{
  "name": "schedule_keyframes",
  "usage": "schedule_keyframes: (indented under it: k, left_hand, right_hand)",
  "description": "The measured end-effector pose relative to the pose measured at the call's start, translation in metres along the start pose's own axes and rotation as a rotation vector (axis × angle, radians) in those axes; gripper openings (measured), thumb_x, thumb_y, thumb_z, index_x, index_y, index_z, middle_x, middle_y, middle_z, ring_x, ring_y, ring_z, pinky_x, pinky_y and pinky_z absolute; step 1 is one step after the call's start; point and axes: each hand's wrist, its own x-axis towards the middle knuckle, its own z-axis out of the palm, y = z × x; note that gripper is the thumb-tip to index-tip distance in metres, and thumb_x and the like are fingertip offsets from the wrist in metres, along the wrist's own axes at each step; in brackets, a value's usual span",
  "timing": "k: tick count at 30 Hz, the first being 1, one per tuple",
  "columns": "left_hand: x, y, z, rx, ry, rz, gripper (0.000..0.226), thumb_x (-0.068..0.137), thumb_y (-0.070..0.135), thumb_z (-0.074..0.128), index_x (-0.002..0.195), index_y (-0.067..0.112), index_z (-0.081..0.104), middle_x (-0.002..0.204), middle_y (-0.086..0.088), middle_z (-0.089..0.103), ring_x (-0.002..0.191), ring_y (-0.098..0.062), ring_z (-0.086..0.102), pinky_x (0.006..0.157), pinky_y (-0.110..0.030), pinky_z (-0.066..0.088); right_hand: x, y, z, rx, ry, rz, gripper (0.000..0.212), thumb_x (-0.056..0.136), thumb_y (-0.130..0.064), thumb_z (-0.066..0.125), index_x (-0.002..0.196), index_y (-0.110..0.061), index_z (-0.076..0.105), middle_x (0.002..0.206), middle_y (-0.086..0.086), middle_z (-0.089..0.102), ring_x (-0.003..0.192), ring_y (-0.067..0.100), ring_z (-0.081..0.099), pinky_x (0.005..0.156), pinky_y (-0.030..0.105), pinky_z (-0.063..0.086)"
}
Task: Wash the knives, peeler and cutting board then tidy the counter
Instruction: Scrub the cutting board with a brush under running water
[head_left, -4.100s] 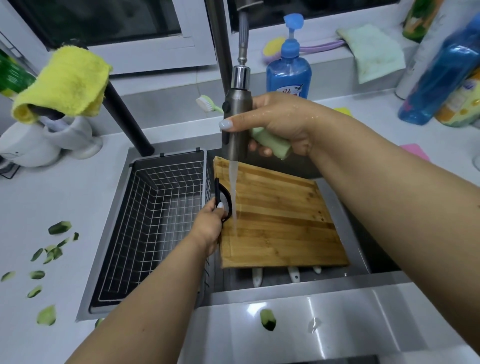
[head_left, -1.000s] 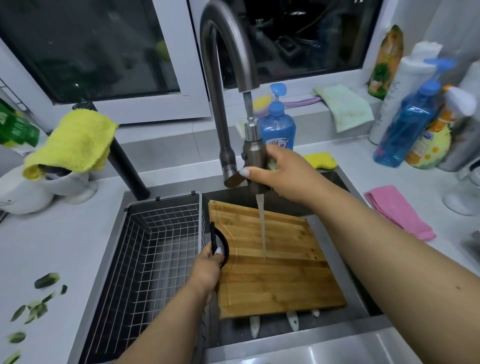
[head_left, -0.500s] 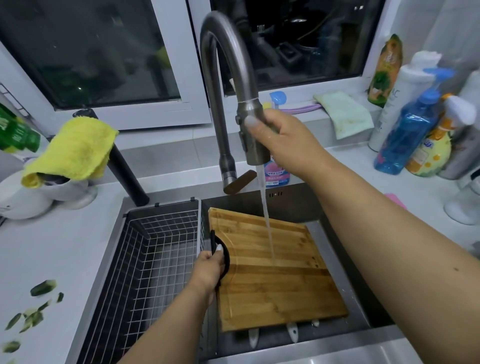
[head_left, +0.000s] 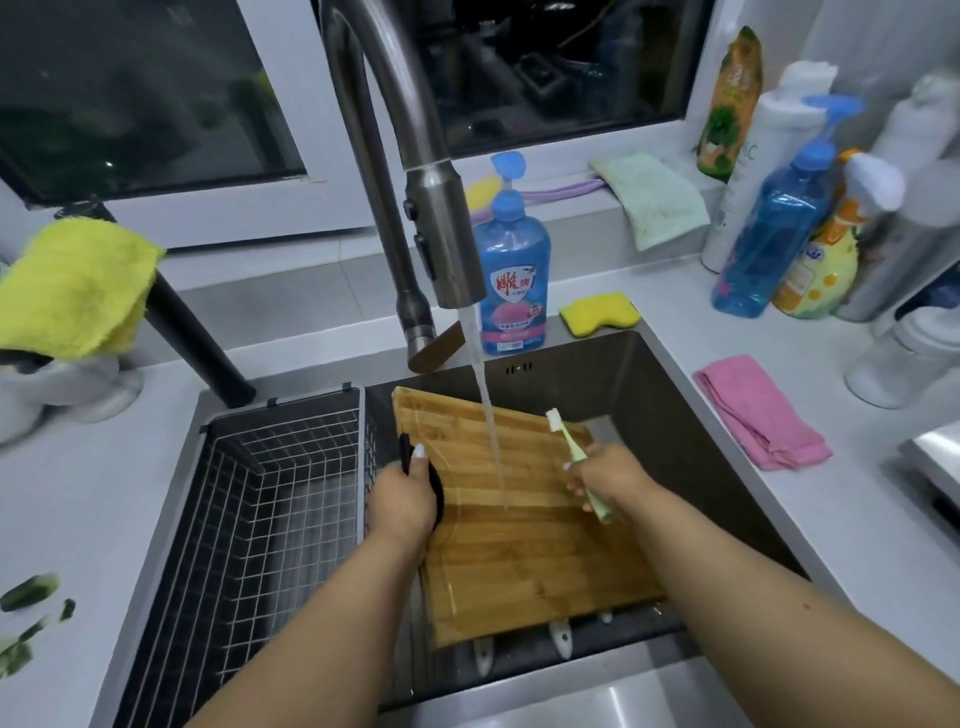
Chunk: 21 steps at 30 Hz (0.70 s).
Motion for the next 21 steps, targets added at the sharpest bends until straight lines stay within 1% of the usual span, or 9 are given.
schedule_keyframes:
  k: [2, 3, 6, 9, 12, 15, 17, 19, 21]
  left_hand:
    - [-0.004, 0.008, -0.006, -0.042, -0.005, 0.076, 0.045, 0.098, 0.046, 0.041, 0.074, 0.010, 0.054, 0.073, -0.008, 0.060, 0.073, -0.028, 0.058, 0.072, -0.041, 0.050]
    - [-0.006, 0.011, -0.011, -0.049, -0.006, 0.114, 0.043, 0.098, 0.044, 0.042, 0.072, 0.011, 0.052, 0.070, -0.007, 0.057, 0.069, -0.027, 0.056, 0.068, -0.039, 0.048]
    - [-0.012, 0.024, -0.034, -0.051, -0.010, 0.201, 0.043, 0.098, 0.044, 0.044, 0.071, 0.011, 0.050, 0.067, -0.008, 0.054, 0.063, -0.024, 0.052, 0.064, -0.039, 0.046]
    - [-0.018, 0.032, -0.061, -0.128, -0.034, 0.212, 0.041, 0.098, 0.043, 0.045, 0.073, 0.011, 0.051, 0.063, -0.008, 0.052, 0.059, -0.023, 0.048, 0.060, -0.037, 0.043]
    - [-0.027, 0.036, -0.086, -0.212, -0.072, 0.206, 0.038, 0.097, 0.044, 0.046, 0.082, 0.010, 0.056, 0.071, -0.011, 0.055, 0.063, -0.024, 0.048, 0.059, -0.036, 0.044]
    - [-0.035, 0.037, -0.108, -0.233, -0.063, 0.238, 0.039, 0.097, 0.043, 0.046, 0.079, 0.010, 0.056, 0.066, -0.009, 0.056, 0.058, -0.023, 0.049, 0.056, -0.034, 0.044]
    - [-0.038, 0.036, -0.119, -0.235, -0.072, 0.259, 0.040, 0.097, 0.044, 0.046, 0.076, 0.011, 0.055, 0.063, -0.005, 0.057, 0.054, -0.019, 0.050, 0.053, -0.031, 0.044]
    - [-0.041, 0.036, -0.127, -0.226, -0.078, 0.284, 0.041, 0.097, 0.045, 0.046, 0.074, 0.011, 0.055, 0.062, -0.005, 0.058, 0.053, -0.017, 0.052, 0.053, -0.030, 0.044]
    - [-0.045, 0.037, -0.133, -0.218, -0.067, 0.307, 0.042, 0.097, 0.043, 0.046, 0.071, 0.011, 0.055, 0.060, -0.004, 0.058, 0.051, -0.016, 0.053, 0.051, -0.028, 0.044]
  right_hand:
    - [0.010, 0.016, -0.004, 0.060, 0.076, 0.054, 0.012, 0.091, -0.011, 0.061, 0.081, -0.005, 0.059, 0.067, 0.010, 0.057, 0.056, 0.020, 0.053, 0.054, 0.032, 0.047]
    - [0.013, 0.022, -0.007, 0.082, 0.105, 0.081, 0.014, 0.091, -0.012, 0.062, 0.080, -0.005, 0.059, 0.067, 0.010, 0.058, 0.057, 0.021, 0.053, 0.055, 0.033, 0.048]
    - [0.019, 0.037, -0.015, 0.151, 0.151, 0.162, 0.017, 0.093, -0.019, 0.058, 0.095, -0.002, 0.060, 0.076, 0.012, 0.057, 0.065, 0.025, 0.055, 0.058, 0.034, 0.049]
    - [0.018, 0.046, -0.021, 0.179, 0.157, 0.243, 0.023, 0.094, -0.023, 0.055, 0.108, -0.004, 0.058, 0.087, 0.012, 0.056, 0.080, 0.030, 0.058, 0.077, 0.042, 0.055]
    - [0.014, 0.048, -0.023, 0.284, 0.128, 0.280, 0.030, 0.093, -0.018, 0.058, 0.118, -0.003, 0.054, 0.096, 0.013, 0.055, 0.083, 0.029, 0.055, 0.070, 0.039, 0.052]
    - [0.009, 0.045, -0.020, 0.421, 0.091, 0.307, 0.036, 0.092, -0.019, 0.061, 0.124, -0.004, 0.053, 0.105, 0.015, 0.056, 0.094, 0.030, 0.053, 0.056, 0.035, 0.046]
    - [0.007, 0.043, -0.015, 0.492, 0.066, 0.323, 0.031, 0.093, -0.023, 0.060, 0.120, -0.007, 0.056, 0.106, 0.013, 0.058, 0.093, 0.027, 0.054, 0.055, 0.033, 0.043]
    - [0.002, 0.039, -0.012, 0.531, 0.037, 0.312, 0.015, 0.095, -0.022, 0.057, 0.102, -0.009, 0.060, 0.089, 0.009, 0.059, 0.079, 0.022, 0.055, 0.055, 0.032, 0.040]
    - [-0.002, 0.037, -0.011, 0.581, 0.009, 0.306, 0.018, 0.097, -0.020, 0.054, 0.081, -0.011, 0.056, 0.077, 0.007, 0.056, 0.068, 0.020, 0.053, 0.055, 0.031, 0.040]
